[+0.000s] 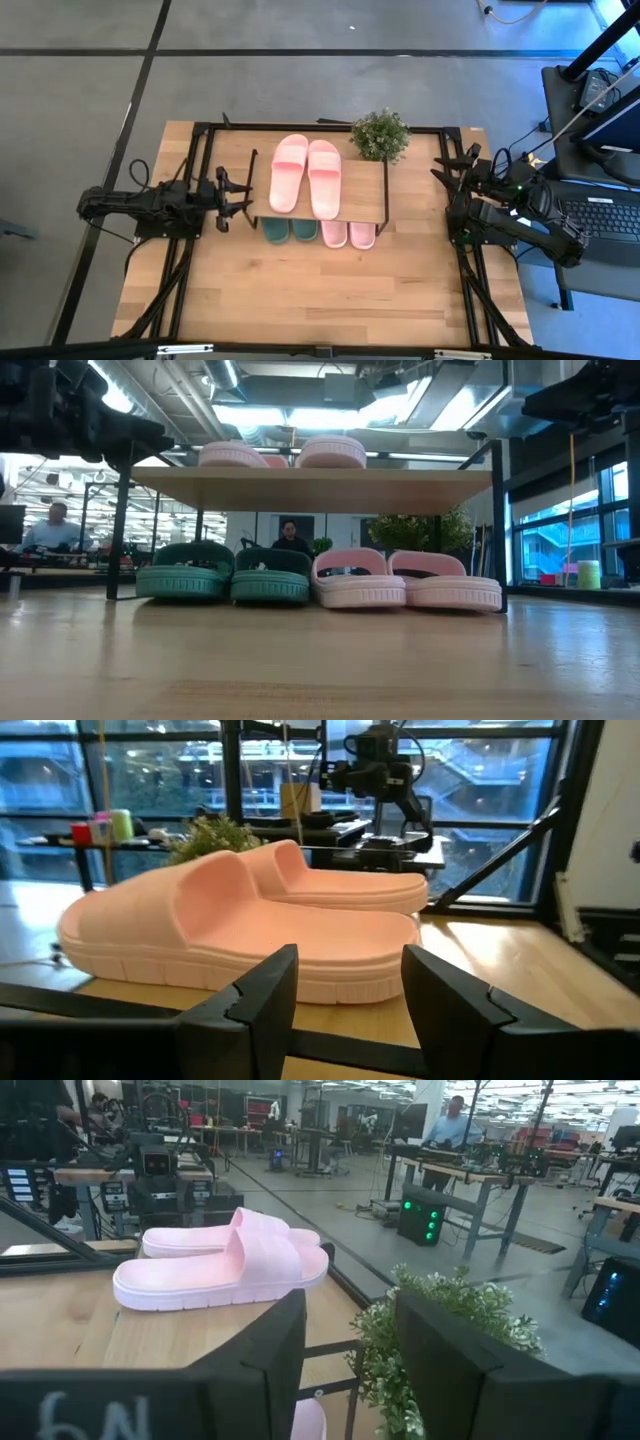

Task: Pick and place slides into the shelf
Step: Return to Home Position

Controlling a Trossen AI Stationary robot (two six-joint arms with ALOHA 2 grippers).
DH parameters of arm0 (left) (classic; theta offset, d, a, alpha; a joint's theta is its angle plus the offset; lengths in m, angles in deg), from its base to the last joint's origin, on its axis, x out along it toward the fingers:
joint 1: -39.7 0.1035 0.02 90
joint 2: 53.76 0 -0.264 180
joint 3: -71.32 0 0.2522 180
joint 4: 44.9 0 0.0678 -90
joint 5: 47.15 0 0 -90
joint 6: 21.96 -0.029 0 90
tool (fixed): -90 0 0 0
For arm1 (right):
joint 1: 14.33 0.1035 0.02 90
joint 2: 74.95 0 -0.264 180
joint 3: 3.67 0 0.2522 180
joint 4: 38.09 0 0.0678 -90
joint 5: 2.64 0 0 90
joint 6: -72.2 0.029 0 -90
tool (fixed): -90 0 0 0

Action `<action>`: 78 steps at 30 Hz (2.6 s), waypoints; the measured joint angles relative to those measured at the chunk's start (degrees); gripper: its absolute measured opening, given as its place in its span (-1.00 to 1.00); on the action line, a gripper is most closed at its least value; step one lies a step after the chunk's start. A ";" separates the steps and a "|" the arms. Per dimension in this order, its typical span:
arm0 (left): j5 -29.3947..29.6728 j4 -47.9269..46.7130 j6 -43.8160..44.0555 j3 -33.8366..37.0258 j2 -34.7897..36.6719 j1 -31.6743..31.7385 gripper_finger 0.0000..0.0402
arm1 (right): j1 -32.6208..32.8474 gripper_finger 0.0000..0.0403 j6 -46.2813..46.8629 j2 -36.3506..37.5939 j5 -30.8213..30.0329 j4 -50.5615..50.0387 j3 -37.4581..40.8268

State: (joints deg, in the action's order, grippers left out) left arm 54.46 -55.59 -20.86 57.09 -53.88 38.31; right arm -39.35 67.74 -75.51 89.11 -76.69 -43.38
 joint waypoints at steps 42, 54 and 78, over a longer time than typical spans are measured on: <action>1.16 0.42 -4.34 0.04 -0.20 -0.04 -0.14 | 0.02 -0.22 1.34 0.48 -1.28 33.54 25.27; 1.16 0.52 -4.34 0.04 -0.20 -0.02 -0.14 | 0.02 -0.22 1.22 0.46 -1.28 32.41 25.57; 1.16 0.60 -4.34 0.04 -0.20 -0.02 -0.14 | 0.02 -0.22 1.26 0.46 -1.26 32.34 25.57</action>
State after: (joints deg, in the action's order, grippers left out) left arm 55.63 -54.99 -25.20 57.13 -54.07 38.29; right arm -39.32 69.00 -75.05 87.85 -44.35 -17.81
